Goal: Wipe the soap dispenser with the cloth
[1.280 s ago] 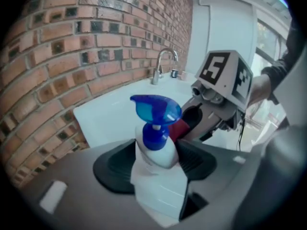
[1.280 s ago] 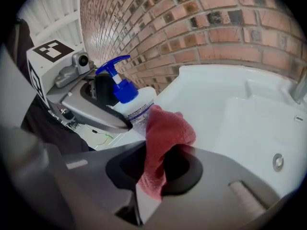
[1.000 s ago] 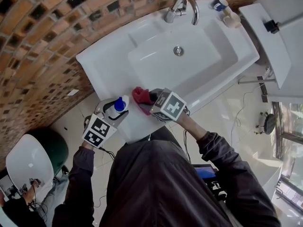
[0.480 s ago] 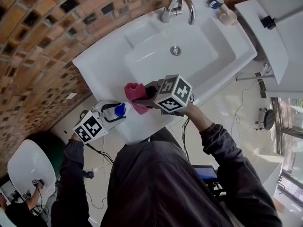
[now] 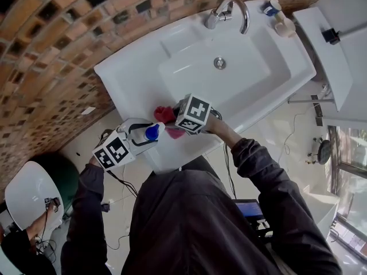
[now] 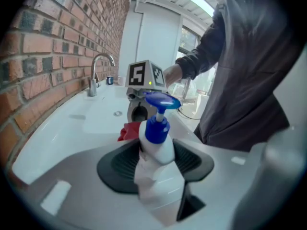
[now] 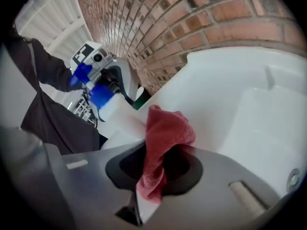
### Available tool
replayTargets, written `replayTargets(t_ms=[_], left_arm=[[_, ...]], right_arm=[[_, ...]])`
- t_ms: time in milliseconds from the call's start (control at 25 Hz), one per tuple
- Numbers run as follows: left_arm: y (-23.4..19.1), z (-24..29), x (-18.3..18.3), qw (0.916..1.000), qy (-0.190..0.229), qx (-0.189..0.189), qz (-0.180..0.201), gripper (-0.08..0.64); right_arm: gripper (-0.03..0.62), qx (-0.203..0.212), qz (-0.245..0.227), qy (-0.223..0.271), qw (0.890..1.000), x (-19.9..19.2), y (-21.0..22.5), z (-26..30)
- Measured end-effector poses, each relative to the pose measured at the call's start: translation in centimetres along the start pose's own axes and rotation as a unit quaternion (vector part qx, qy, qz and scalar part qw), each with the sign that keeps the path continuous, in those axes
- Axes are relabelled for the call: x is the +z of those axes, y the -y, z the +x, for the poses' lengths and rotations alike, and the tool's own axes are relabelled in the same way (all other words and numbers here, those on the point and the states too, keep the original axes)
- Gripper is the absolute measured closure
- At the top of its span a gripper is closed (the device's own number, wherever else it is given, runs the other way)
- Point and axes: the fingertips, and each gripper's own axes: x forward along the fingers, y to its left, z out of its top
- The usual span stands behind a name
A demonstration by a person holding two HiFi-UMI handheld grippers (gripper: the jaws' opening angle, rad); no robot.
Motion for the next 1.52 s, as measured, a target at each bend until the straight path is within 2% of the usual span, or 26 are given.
replayTargets(t_ms=[160, 240, 320, 440, 600, 680, 800, 920, 1040, 1160, 1280, 1360, 1440, 1520], left_arm=[[0.1, -0.1, -0.3, 0.9999, -0.014, 0.0, 0.0, 0.333], [0.2, -0.1, -0.6, 0.9992, -0.034, 0.015, -0.016, 0.331], [0.0, 0.0, -0.7, 0.9981, -0.042, 0.04, -0.02, 0.331], [-0.5, -0.1, -0.8, 0.9941, -0.047, 0.096, -0.02, 0.327], [-0.6, -0.8, -1.5, 0.9801, -0.073, 0.17, -0.074, 0.314], [-0.5, -0.9, -2.0, 0.9712, -0.09, 0.2, -0.093, 0.314], [-0.2, -0.7, -2.6, 0.9619, -0.111, 0.225, -0.108, 0.314], [-0.4, -0.8, -2.9, 0.9553, -0.124, 0.244, -0.112, 0.321], [-0.7, -1.0, -3.0, 0.9531, -0.118, 0.252, -0.119, 0.364], [0.0, -1.6, -2.4, 0.9567, -0.083, 0.241, -0.141, 0.365], [0.9, -2.7, -0.6, 0.9626, -0.024, 0.218, -0.158, 0.363], [1.0, -3.1, 0.7, 0.9648, 0.012, 0.214, -0.153, 0.356], [0.8, -2.8, 1.8, 0.9665, 0.021, 0.216, -0.137, 0.349], [0.5, -1.9, 2.3, 0.9695, 0.014, 0.211, -0.123, 0.347]], right_arm=[[0.526, -0.022, -0.041, -0.044, 0.998, -0.5, 0.4, 0.8], [0.525, -0.032, -0.065, -0.047, 0.996, 0.0, 0.0, -0.1], [0.525, -0.062, -0.116, -0.044, 0.99, 1.4, -0.1, -1.7], [0.526, -0.091, -0.229, -0.053, 0.968, 3.9, -1.2, -3.8], [0.525, -0.082, -0.353, -0.113, 0.925, 3.6, -3.4, -3.9], [0.526, -0.082, -0.382, -0.135, 0.911, 2.8, -3.9, -3.8], [0.526, -0.082, -0.39, -0.148, 0.905, 1.6, -5.0, -3.9], [0.526, -0.082, -0.372, -0.143, 0.913, 0.4, -6.5, -3.9], [0.526, -0.07, -0.324, -0.108, 0.937, -0.3, -8.0, -3.7], [0.526, -0.075, -0.246, -0.054, 0.965, -0.3, -7.8, -4.0], [0.526, -0.056, -0.125, 0.026, 0.99, 0.6, -7.0, -5.6], [0.526, -0.013, -0.036, 0.096, 0.995, 1.8, -6.5, -7.0], [0.526, 0.037, 0.029, 0.152, 0.987, 3.3, -6.3, -8.4], [0.526, 0.069, 0.061, 0.179, 0.979, 4.5, -6.3, -9.0]])
